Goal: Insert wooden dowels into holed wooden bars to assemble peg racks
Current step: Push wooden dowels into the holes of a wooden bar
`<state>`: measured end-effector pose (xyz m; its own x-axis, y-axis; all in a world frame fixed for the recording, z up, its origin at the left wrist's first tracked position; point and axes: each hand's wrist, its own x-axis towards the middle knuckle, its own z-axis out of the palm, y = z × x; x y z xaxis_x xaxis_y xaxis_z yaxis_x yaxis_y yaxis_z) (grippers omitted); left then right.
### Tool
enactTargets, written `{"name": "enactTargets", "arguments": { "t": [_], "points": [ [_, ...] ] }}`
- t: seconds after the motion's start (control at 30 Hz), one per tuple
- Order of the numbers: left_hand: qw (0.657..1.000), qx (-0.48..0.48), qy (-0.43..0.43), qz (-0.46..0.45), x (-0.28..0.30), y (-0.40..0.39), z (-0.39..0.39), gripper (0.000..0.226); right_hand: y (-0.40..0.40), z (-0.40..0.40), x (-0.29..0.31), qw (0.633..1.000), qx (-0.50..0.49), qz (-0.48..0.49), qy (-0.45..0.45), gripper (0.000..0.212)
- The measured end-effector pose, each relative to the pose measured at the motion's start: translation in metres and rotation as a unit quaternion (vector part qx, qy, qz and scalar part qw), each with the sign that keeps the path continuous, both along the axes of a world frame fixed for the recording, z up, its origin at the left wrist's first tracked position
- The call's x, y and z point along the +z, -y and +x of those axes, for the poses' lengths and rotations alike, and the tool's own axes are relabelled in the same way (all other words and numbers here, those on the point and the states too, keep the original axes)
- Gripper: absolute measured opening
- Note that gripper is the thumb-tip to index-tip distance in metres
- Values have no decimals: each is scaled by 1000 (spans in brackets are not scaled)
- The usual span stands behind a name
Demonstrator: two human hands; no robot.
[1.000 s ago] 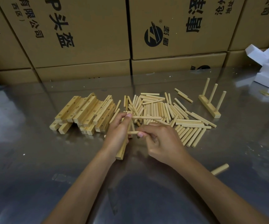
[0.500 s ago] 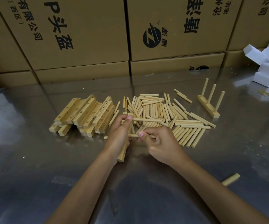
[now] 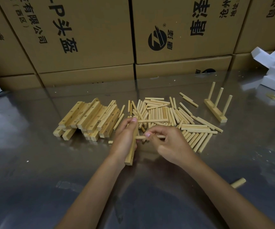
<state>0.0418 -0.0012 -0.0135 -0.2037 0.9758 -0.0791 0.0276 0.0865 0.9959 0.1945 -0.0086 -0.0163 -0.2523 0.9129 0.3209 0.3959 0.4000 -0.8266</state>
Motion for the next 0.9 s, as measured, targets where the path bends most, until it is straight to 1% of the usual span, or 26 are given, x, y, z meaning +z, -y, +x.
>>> {"name": "enactTargets", "arguments": {
  "t": [0.07, 0.17, 0.23, 0.27, 0.3, 0.33, 0.4, 0.43, 0.5, 0.63, 0.7, 0.77, 0.83, 0.9],
  "points": [
    [1000, 12, 21, -8, -1, -1, 2, 19, 0, 3, 6, 1000, -8, 12, -4, 13],
    [998, 31, 50, -22, -2, -6, 0, 22, -1, 10, 14, 999, -22, 16, -42, 18],
    [996, 32, 72, -30, -2, -8, -4, 26, -7, 20, 18, 995, -67, 8, -78, 17],
    [996, 34, 80, -33, -3, -9, -6, 27, -12, 27, 20, 991, -109, 8, -78, 15],
    [995, 40, 84, -35, -3, -10, -8, 27, -16, 35, 20, 985, -163, 9, -56, 14],
    [995, 45, 83, -35, -2, -10, -10, 27, -21, 44, 19, 975, -221, 8, -12, 14],
    [995, 47, 75, -35, -2, -10, -11, 25, -28, 59, 13, 947, -303, -2, 110, 17],
    [996, 45, 72, -34, -2, -10, -11, 24, -29, 64, 9, 933, -319, -10, 165, 20],
    [996, 39, 67, -31, -1, -8, -9, 25, -31, 64, 2, 918, -320, -25, 233, 26],
    [998, 33, 50, -31, 1, -5, -4, 25, -35, 51, -8, 905, -315, -36, 283, 39],
    [998, 33, 49, -31, 2, -3, -1, 23, -38, 48, -11, 910, -308, -53, 273, 39],
    [998, 33, 49, -29, 1, -2, 0, 23, -41, 47, -11, 924, -297, -74, 230, 34],
    [998, 36, 50, -29, 1, -3, 1, 24, -40, 48, -7, 942, -285, -85, 155, 26],
    [997, 39, 58, -34, 1, -5, -1, 26, -37, 48, -1, 960, -260, -94, 40, 20]
  ]
}}
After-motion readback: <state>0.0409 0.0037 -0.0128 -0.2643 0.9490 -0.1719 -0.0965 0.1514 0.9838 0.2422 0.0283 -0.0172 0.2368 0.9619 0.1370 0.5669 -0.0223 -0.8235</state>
